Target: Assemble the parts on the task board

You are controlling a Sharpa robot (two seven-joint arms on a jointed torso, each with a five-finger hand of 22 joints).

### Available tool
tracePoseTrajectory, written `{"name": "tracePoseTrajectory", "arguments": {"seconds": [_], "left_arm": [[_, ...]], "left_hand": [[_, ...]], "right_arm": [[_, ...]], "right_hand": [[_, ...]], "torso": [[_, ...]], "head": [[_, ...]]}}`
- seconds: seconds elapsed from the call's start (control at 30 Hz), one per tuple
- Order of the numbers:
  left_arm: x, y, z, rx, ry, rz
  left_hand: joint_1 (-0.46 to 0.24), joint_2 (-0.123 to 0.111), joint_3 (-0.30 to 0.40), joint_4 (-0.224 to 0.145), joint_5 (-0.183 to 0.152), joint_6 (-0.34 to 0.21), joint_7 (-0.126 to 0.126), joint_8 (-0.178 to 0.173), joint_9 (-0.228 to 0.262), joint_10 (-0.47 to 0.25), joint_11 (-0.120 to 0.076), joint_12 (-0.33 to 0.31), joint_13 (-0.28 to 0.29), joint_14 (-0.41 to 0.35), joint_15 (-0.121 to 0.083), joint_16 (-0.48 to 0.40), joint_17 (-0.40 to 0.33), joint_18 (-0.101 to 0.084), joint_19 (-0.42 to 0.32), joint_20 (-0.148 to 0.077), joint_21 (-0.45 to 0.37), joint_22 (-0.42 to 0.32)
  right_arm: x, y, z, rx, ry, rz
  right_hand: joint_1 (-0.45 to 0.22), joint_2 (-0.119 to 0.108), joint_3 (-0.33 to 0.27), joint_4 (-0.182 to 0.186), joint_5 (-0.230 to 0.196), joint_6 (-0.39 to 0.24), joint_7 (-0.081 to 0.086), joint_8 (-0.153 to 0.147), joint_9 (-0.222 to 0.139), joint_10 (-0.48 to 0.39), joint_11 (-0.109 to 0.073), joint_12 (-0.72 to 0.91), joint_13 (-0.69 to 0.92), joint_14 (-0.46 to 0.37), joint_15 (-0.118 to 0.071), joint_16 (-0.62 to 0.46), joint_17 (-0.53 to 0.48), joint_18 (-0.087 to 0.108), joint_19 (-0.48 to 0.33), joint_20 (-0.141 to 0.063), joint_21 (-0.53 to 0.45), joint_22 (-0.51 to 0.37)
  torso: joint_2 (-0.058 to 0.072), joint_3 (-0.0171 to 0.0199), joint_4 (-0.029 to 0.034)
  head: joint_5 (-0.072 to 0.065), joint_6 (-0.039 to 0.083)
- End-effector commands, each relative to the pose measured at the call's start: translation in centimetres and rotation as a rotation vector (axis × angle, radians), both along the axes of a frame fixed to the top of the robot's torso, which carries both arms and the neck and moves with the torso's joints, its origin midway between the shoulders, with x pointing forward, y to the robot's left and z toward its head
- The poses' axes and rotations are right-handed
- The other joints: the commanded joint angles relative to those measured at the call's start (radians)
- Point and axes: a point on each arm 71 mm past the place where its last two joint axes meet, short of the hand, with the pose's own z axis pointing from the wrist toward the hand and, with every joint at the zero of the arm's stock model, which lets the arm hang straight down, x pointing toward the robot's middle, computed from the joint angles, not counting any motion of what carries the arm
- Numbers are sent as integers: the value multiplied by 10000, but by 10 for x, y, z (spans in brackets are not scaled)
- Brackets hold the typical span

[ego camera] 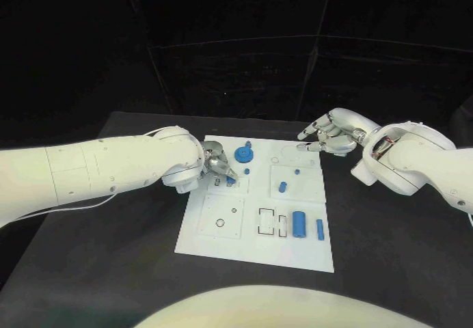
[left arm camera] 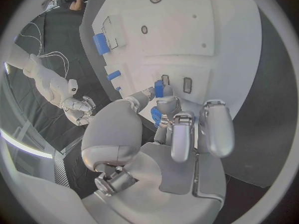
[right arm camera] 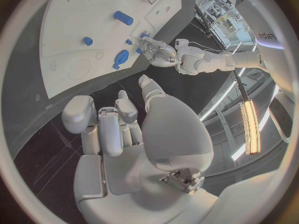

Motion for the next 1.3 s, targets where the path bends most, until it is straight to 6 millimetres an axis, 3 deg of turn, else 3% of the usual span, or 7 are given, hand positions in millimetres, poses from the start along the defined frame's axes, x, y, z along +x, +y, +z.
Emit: {"name": "tracePoseTrajectory", "arguments": {"seconds": [0.03,0.27,0.6,1.3], "left_arm": [[2,1,2,207,-527,-68],[-1,1,-1,558,-261,-486],[-4,3,-3,975,56,-940],[-4,-1,-3,1144,81,-1185]], "left_hand": [[96,27,1723,-1650,36,50,-8,71,8,85,9,37,13,1054,-21,32,2635,-5,43,-30,36,18],[7,-214,1932,-1642,556,83,-24,162,92,185,-11,135,116,1054,-41,32,2635,-26,91,-54,104,119],[-20,-365,1977,-1605,1043,109,-36,225,158,246,-26,174,162,1054,-52,32,2635,-33,106,-65,122,160],[-21,-362,1975,-1583,1119,123,-40,235,166,255,-29,159,137,1054,-55,32,2635,-54,139,-68,195,264]], "right_arm": [[0,1,2,46,-55,48],[0,1,1,39,-40,63],[1,1,1,31,-19,116],[2,2,0,-9,50,194]], "right_hand": [[6,79,-61,-19,52,81,1,37,-1,-10,-57,-15,-15,398,-57,-48,-7,39,-42,-4,-46,-8],[6,79,-61,-19,52,81,1,37,-1,-10,-57,-15,-15,398,-57,-48,-7,39,-42,-4,-46,-8],[1,86,-69,-11,84,81,1,41,-3,-21,-59,-32,-36,399,-58,-52,-10,41,-44,-5,-54,-20],[16,94,-71,-16,106,81,0,44,-4,-26,-61,-38,-44,397,-59,-65,-28,44,-49,-7,-65,-40]], "torso": [[5,1,-14],[15,-4,-13],[16,-6,-4],[9,2,-9]], "head": [[-1,13],[-44,18],[-75,-6],[-54,-22]]}}
